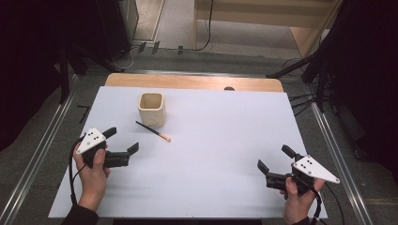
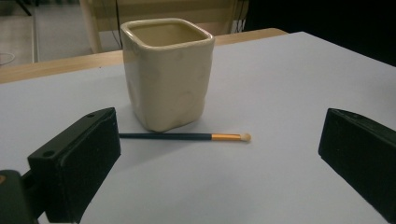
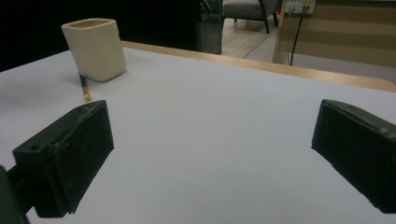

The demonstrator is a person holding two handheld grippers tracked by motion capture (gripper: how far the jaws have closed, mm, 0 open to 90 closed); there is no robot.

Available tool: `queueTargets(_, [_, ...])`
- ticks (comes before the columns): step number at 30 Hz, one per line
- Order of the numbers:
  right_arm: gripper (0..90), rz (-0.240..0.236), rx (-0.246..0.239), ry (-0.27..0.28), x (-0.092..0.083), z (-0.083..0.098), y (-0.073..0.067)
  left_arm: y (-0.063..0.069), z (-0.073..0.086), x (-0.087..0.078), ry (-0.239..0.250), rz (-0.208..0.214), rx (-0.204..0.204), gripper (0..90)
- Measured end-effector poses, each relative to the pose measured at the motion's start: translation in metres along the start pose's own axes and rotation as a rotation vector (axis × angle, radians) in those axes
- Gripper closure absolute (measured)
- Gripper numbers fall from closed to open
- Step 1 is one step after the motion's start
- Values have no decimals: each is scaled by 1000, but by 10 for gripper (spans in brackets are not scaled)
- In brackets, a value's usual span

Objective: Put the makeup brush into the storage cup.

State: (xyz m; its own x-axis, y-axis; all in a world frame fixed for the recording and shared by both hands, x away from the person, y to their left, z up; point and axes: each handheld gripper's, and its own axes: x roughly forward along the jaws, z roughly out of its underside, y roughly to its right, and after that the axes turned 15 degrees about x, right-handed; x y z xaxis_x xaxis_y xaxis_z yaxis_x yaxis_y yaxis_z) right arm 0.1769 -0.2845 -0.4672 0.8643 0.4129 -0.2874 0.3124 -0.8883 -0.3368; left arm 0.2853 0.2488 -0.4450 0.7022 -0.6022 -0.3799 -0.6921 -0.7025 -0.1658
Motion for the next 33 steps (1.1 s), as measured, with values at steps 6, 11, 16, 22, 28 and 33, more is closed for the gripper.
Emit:
queueTargets(6, [0,1,-3,0,0,0,1,-8,-9,10,-23,25,14,0])
queueTargets(11, [0,-2,-5,-3,1,0,0,-19,-18,22,-67,107,7,0])
queueTargets(16, [0,-2,-6,-4,1,1,0,-23,-25,34,-124,155,40,0])
queueTargets(22, [0,-1,-3,-6,2,1,0,-24,-29,44,-152,191,65,0])
queueTargets(28, [0,-4,-4,-10,2,1,0,-25,-35,56,-203,245,106,0])
queueTargets(33, [0,-2,-5,-11,2,1,0,-29,-42,67,-249,335,143,0])
